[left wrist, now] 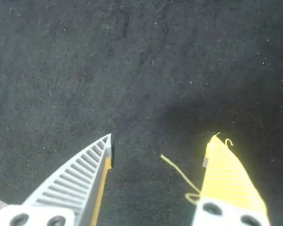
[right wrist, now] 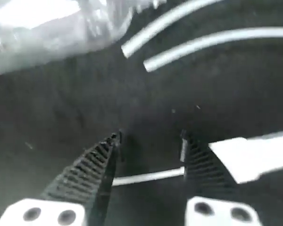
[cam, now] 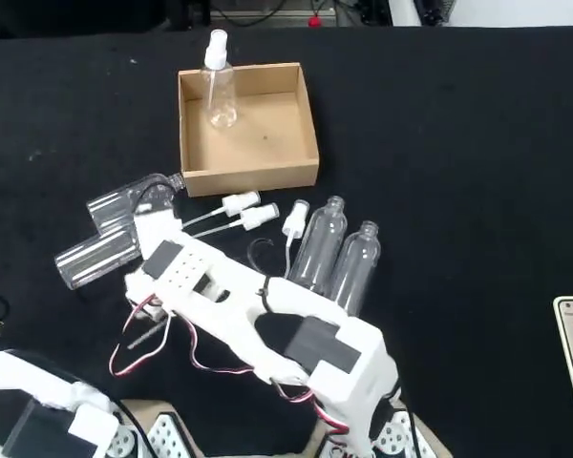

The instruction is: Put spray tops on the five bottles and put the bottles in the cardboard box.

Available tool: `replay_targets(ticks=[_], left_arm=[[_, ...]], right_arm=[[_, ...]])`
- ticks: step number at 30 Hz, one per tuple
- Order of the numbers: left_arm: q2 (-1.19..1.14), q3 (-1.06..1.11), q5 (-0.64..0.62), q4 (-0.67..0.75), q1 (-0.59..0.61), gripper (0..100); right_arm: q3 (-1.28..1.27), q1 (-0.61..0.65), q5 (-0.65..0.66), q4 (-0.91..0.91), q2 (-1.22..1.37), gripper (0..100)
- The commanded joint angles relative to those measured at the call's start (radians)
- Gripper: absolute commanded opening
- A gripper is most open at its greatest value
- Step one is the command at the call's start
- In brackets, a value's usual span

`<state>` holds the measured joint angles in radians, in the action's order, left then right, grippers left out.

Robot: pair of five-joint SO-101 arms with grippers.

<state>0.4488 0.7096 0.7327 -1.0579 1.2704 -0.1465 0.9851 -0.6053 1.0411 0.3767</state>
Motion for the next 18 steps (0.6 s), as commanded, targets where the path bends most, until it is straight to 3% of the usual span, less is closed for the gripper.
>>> replay_targets(ticks=[1,5,10,12,14,18], left_arm=[[0.031,-0.012,0.006,0.009,-0.002,31],[0.031,-0.005,0.006,0.009,-0.013,31],[0.031,-0.005,0.006,0.006,-0.028,31],[0.031,-0.01,0.006,0.005,-0.028,31],[0.031,-0.012,0.006,0.008,-0.028,31],[0.031,-0.012,0.006,0.009,-0.028,31]], right_arm=[[-0.001,-0.009,0.138,0.097,-0.084,19.1],[0.005,-0.038,0.302,0.172,-0.154,19.1],[-0.002,-0.041,0.325,0.181,-0.346,19.1],[-0.018,-0.057,0.264,0.19,-0.398,19.2],[-0.054,-0.054,0.118,0.192,-0.401,20.4],[-0.156,-0.018,-0.061,0.192,-0.32,33.5]])
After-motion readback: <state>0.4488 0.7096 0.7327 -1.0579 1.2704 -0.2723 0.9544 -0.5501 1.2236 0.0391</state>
